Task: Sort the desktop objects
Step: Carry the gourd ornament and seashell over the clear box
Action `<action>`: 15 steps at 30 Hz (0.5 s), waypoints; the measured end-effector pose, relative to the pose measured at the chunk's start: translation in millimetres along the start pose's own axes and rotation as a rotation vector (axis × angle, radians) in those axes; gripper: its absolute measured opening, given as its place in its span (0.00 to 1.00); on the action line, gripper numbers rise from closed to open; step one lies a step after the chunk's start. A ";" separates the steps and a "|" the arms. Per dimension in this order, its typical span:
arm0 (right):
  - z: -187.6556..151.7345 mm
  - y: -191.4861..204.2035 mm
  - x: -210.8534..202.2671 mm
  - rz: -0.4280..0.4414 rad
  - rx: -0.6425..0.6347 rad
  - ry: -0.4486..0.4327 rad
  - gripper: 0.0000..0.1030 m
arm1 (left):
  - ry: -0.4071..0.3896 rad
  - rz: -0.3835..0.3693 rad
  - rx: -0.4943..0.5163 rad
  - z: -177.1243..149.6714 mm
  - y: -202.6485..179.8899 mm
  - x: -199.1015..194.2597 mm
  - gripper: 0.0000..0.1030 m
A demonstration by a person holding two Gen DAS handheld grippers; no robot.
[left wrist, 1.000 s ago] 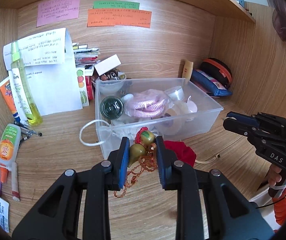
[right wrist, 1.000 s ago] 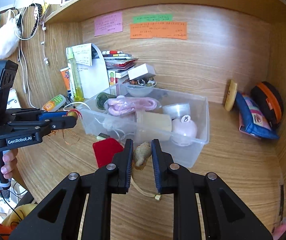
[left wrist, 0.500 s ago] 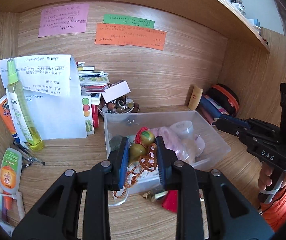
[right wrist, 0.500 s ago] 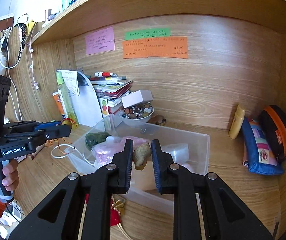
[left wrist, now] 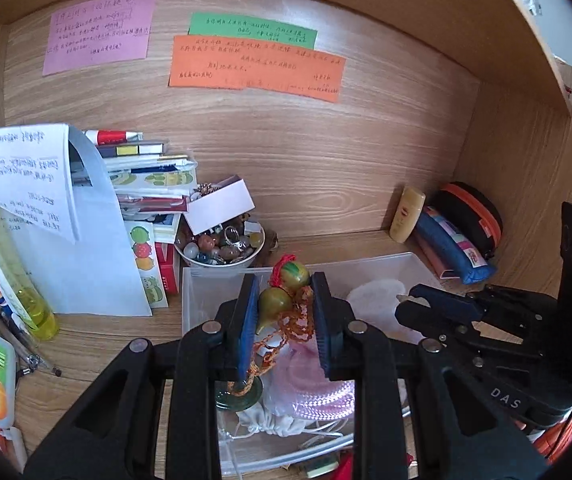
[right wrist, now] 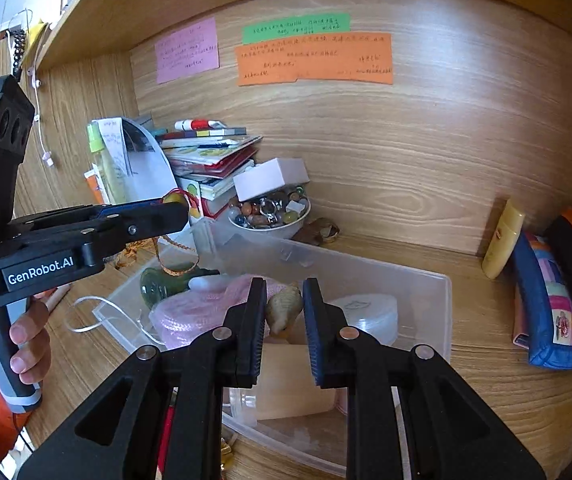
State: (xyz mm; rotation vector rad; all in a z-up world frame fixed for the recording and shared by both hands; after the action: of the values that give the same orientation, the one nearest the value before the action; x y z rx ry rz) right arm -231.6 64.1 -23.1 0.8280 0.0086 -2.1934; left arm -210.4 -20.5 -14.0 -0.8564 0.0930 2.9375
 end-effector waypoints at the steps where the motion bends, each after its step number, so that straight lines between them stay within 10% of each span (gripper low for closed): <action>1: -1.8 -1.8 3.1 -0.005 0.005 0.009 0.16 | 0.017 -0.022 -0.015 -2.8 -0.2 6.5 0.25; 15: -14.8 0.2 19.3 -0.064 -0.046 0.028 0.16 | 0.083 0.062 0.018 -23.4 3.9 29.5 0.25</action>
State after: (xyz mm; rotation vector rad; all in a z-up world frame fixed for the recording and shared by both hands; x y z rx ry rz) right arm -232.6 54.9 -45.6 0.8434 0.1000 -2.2329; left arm -223.1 -24.5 -49.5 -0.9905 0.1533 2.9524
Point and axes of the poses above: each gripper's, at about its wrist camera, not at the fingertips, and x roughly the way its jaws point, y to its left, z to its top, the point moved 8 cm from there along x, roughly the way its jaws point, and after that the axes turned 14 degrees about x, right-handed, at the moved point
